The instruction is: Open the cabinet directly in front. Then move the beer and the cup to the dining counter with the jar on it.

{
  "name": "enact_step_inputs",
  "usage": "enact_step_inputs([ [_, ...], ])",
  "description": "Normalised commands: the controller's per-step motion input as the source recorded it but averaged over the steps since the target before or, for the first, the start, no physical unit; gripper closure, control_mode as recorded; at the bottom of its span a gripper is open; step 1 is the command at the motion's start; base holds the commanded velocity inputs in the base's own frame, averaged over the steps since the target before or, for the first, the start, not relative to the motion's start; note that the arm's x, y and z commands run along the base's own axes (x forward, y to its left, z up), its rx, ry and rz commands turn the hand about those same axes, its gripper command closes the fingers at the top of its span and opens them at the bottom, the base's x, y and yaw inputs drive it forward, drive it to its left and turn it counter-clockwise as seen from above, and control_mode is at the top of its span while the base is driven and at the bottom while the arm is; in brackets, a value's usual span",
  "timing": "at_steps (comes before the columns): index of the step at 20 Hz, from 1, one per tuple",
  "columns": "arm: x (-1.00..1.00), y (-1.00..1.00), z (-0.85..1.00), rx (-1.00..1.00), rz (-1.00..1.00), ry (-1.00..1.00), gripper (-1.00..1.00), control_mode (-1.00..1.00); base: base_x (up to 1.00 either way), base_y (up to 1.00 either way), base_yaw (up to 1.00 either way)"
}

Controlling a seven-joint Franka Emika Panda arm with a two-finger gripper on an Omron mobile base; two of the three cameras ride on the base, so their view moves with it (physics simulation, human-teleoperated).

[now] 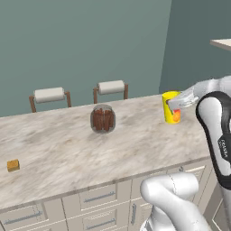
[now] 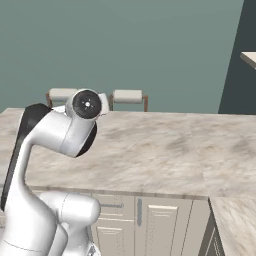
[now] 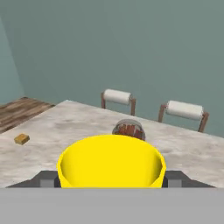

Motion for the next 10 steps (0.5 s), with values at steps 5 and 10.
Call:
enact_step_inputs([
  [5,0.91,0.00,-0.58,0.00,0.12,0.22,1.00,-1.00,0.00,0.00,0.00],
  [10,0.43,0.00,-0.60,0.00,0.16,0.14,1.00,-1.00,0.00,0.00,0.00],
])
